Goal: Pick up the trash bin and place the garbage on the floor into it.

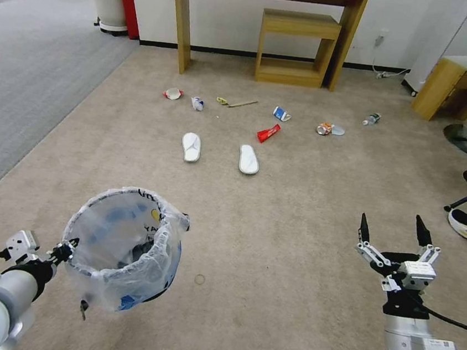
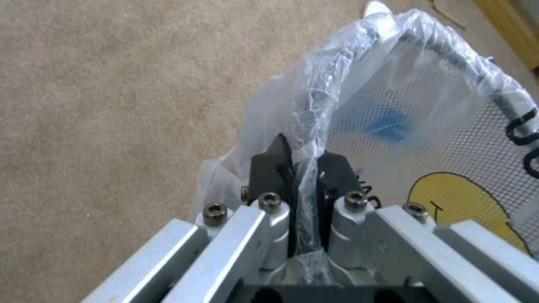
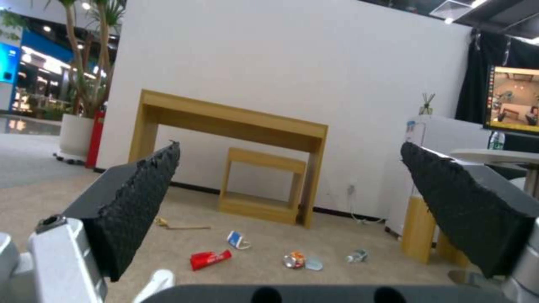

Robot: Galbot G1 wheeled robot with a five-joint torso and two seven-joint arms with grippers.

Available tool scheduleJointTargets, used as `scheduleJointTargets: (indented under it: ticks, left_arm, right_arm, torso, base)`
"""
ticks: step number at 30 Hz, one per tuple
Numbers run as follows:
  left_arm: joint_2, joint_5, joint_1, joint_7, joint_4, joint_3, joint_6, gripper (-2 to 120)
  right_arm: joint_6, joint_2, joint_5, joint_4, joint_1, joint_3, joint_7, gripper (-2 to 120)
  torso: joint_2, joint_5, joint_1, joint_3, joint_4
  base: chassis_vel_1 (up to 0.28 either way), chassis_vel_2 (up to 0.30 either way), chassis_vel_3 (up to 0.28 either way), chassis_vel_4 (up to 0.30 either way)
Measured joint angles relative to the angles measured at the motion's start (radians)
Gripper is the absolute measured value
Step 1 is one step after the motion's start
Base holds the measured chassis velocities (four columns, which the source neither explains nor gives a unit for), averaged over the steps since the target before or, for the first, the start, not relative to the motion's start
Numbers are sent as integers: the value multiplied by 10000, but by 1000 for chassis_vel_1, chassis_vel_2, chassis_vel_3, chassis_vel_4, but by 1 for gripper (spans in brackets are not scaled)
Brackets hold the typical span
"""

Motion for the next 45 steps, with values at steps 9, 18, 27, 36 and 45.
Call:
scheduleJointTargets:
  ticks: [9, 18, 27, 36, 45]
  left_arm:
    - [-230, 52, 35, -32, 106, -138, 0, 3]
    - [-354, 93, 21, 51, 191, -255, 0, 3]
    - [-361, 187, -89, 96, 328, -165, 0, 3]
    - [-380, 254, -218, 147, 429, 18, 0, 3]
    - [-362, 272, -222, 167, 446, -1, 0, 3]
  right_arm:
    - [104, 79, 95, -208, 123, -21, 10, 100]
    - [119, 326, -121, -434, 202, -183, 92, 100]
    - [114, 310, -115, -516, 266, -188, 91, 100]
    - [88, 304, -116, -686, 414, -193, 61, 100]
    - [78, 311, -133, -744, 509, -222, 31, 100]
  torso:
    - [0, 0, 0, 0, 0]
    - [0, -1, 0, 0, 0]
    - [0, 0, 0, 0, -1]
    - [0, -3, 0, 1, 0]
    - [-1, -1, 1, 1, 0]
  base:
    - [0, 0, 0, 0]
    - [0, 0, 0, 0]
    - [2, 21, -11, -26]
    - [104, 218, -94, -224]
    - [140, 354, -133, -352]
